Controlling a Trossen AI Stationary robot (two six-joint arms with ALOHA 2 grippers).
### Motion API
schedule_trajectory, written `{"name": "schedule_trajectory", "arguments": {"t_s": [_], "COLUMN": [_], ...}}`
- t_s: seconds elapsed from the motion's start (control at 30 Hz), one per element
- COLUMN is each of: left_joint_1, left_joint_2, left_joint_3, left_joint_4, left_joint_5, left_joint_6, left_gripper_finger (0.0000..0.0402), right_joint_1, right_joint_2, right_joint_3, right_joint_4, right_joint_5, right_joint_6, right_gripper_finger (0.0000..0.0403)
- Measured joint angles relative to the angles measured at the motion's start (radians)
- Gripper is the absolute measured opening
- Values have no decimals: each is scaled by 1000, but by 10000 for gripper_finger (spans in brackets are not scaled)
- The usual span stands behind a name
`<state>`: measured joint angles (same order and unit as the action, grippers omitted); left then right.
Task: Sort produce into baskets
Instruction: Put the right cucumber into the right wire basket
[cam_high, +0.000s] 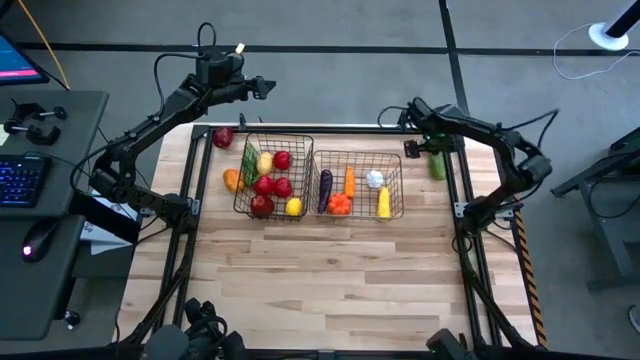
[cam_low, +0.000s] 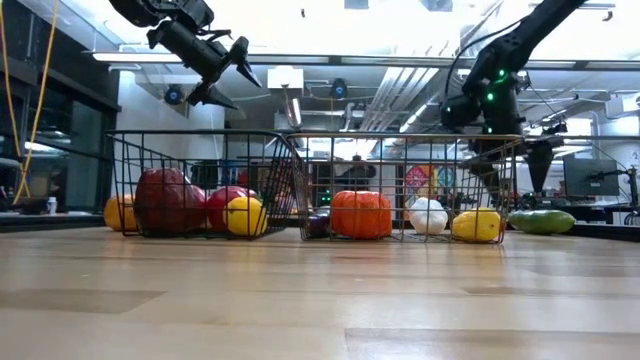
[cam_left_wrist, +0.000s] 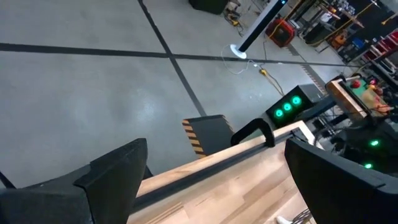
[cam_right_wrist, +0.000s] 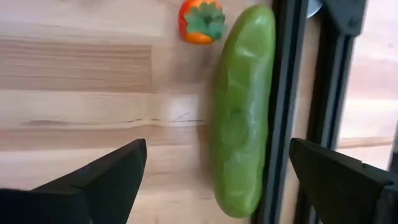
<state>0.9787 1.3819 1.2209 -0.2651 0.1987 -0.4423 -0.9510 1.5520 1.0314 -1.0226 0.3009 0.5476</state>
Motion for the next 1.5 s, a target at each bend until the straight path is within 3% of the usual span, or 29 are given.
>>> {"name": "schedule_trajectory", "arguments": {"t_s": [0.3,0.5,0.87,1.03,1.37,1.5], "left_joint_1": [0,0,0,0,0,0], "left_joint_2": [0,0,0,0,0,0], "left_joint_3": [0,0,0,0,0,0], "left_joint_4": [-4,-4,-4,-4,-6,-7], "left_joint_5": [1,1,2,2,2,2], "left_joint_6": [-2,-1,0,0,1,9], "left_gripper_finger": [369,369,369,369,369,369], "right_joint_1": [12,11,9,2,-23,-9], "right_joint_2": [58,130,234,236,228,158], "right_joint_3": [-17,-11,-9,-4,18,91], "right_joint_4": [74,65,63,74,69,47], "right_joint_5": [121,173,154,101,-72,-72], "right_joint_6": [182,200,206,195,124,102], "right_gripper_finger": [385,385,379,330,149,148]}}
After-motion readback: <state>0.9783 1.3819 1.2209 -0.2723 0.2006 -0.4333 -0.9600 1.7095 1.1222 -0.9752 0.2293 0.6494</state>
